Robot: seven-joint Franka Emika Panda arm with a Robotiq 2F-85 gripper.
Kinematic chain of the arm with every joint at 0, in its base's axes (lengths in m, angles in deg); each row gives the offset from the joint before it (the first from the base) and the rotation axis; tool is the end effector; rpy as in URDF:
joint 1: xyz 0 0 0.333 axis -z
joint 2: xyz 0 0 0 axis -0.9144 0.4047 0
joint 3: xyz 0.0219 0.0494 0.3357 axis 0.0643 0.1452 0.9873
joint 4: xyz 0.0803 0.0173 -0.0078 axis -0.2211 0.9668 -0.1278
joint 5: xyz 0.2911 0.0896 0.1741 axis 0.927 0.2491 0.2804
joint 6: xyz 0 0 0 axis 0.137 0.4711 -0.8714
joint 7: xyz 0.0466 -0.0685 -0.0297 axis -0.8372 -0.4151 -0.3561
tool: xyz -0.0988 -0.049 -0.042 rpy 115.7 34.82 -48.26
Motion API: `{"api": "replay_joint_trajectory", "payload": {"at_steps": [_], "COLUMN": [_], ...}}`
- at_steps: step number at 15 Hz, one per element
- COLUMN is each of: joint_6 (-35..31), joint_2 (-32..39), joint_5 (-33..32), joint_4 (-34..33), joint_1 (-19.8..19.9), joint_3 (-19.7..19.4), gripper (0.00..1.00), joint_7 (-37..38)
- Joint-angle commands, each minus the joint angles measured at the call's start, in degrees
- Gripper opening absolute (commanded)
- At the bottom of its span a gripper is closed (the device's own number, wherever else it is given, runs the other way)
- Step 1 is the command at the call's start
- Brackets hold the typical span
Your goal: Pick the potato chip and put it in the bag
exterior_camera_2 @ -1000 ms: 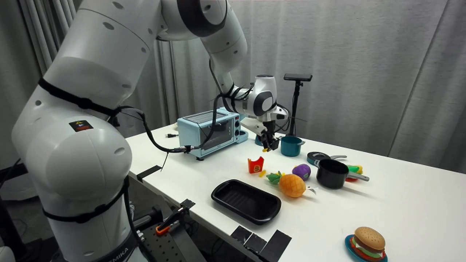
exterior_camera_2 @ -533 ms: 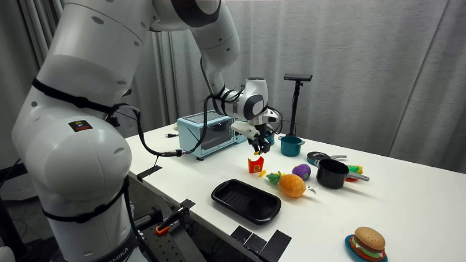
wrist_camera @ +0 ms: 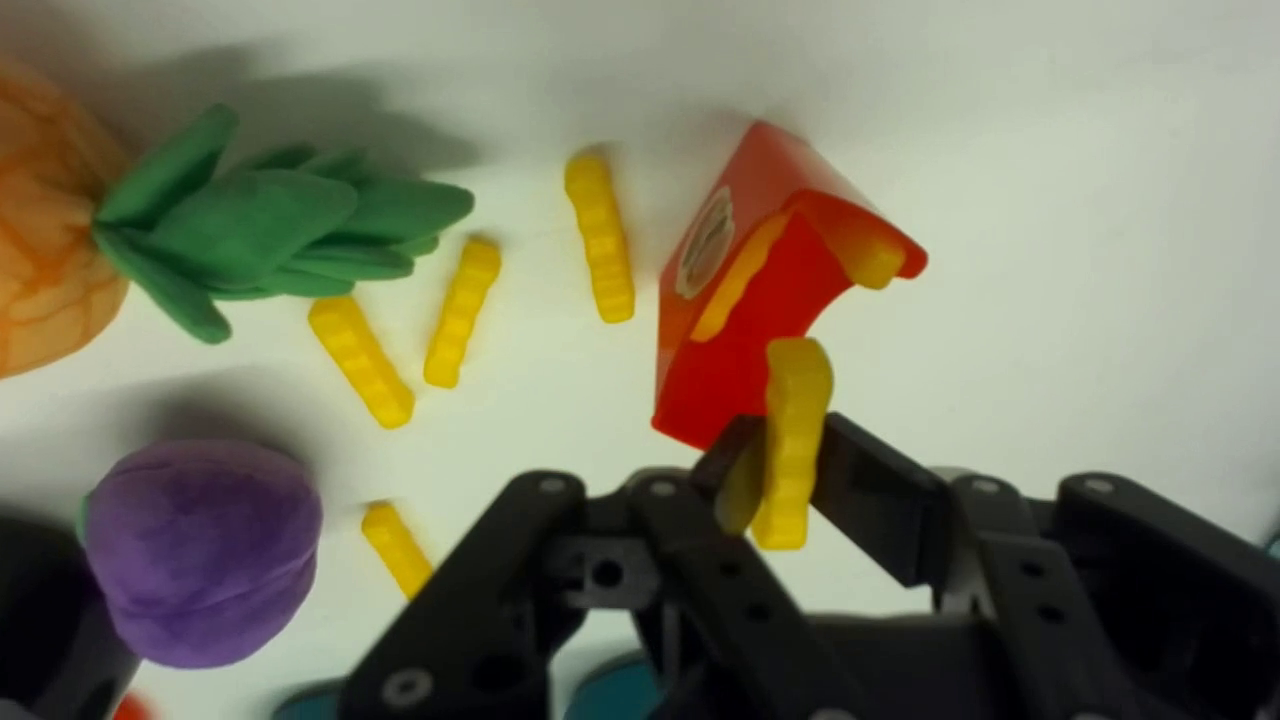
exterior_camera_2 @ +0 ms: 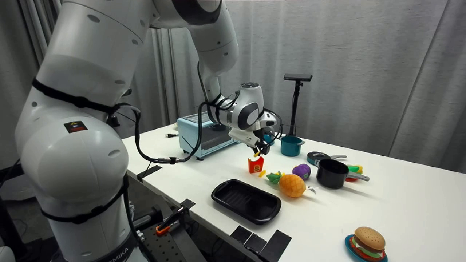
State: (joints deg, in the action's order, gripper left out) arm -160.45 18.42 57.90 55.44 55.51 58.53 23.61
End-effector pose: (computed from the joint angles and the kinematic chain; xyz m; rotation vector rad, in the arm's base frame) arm 0.5712 0.1555 0.2598 -2.9781 -0.1851 -0.5329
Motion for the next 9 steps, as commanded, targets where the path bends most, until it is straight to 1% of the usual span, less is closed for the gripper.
{"api": "replay_joint_trajectory", "payload": {"at_steps": [1, 5, 6, 7, 8, 9], "joint_6": [-5.0, -7.0, -7.0, -6.9, -6.7, -6.6], "joint_2": [-0.4, 0.1, 0.1, 0.1, 0.1, 0.1], "joint_5": [0.9, 0.7, 0.7, 0.7, 0.7, 0.7], "joint_4": [2.2, 2.6, 2.6, 2.6, 2.6, 2.6], "joint_1": [3.1, 4.4, 4.6, 4.7, 4.9, 4.9], "joint_3": [3.0, 4.3, 4.4, 4.5, 4.6, 4.6], "gripper": [0.05, 0.05, 0.17, 0.46, 0.47, 0.54], "joint_7": [-3.6, -4.6, -4.7, -4.7, -4.7, -4.7]}}
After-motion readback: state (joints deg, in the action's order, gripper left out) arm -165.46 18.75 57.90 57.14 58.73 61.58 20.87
